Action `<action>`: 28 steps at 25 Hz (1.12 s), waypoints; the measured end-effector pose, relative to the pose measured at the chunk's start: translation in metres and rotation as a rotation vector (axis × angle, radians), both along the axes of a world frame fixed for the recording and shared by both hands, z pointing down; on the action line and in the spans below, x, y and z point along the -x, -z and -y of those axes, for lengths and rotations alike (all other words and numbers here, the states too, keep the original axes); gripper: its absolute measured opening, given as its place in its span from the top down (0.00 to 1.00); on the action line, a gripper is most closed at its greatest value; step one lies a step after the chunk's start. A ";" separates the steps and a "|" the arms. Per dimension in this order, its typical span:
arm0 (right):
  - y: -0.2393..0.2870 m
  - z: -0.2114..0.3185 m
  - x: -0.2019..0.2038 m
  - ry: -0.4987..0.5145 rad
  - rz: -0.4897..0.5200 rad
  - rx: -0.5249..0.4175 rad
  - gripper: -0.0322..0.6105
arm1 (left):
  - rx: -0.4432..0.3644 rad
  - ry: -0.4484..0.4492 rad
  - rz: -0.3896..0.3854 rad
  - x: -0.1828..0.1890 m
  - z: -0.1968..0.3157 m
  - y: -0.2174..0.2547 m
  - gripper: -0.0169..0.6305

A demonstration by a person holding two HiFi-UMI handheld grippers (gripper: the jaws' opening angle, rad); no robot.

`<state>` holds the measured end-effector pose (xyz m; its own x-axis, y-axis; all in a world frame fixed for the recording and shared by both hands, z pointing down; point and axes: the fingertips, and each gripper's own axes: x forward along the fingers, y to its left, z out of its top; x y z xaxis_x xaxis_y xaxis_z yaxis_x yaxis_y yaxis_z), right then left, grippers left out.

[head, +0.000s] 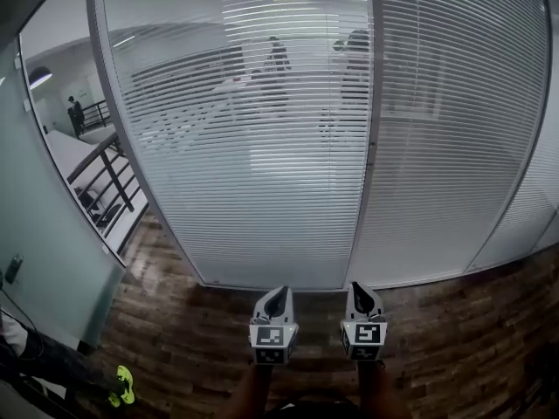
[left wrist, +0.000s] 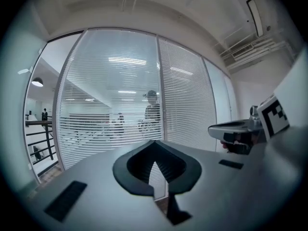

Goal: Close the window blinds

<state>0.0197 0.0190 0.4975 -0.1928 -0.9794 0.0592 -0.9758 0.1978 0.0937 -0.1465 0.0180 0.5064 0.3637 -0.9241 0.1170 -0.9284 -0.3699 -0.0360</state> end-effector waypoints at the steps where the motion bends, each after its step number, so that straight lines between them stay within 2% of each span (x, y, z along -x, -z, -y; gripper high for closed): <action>1: 0.000 -0.001 0.001 -0.009 0.003 -0.001 0.95 | 0.002 -0.006 0.001 0.000 0.000 -0.001 0.98; 7: -0.007 -0.002 0.001 -0.026 0.014 -0.006 0.95 | -0.003 -0.024 0.000 -0.001 0.006 -0.008 0.98; 11: 0.001 0.019 -0.012 -0.031 -0.005 -0.018 0.95 | 0.006 -0.012 0.006 -0.006 0.023 -0.012 0.98; 14: 0.000 0.040 -0.023 -0.033 0.001 -0.016 0.95 | 0.012 -0.019 0.030 -0.020 0.040 -0.013 0.98; 18: -0.001 0.067 -0.032 0.003 -0.012 -0.026 0.95 | -0.009 -0.013 0.001 -0.041 0.068 0.003 0.98; 28: -0.002 0.115 -0.058 0.040 0.002 -0.020 0.95 | -0.033 -0.020 -0.006 -0.078 0.110 0.013 0.98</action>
<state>0.0779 -0.0963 0.4991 -0.2319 -0.9719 0.0395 -0.9673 0.2347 0.0960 -0.0684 -0.0924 0.4935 0.3832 -0.9198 0.0842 -0.9208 -0.3876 -0.0433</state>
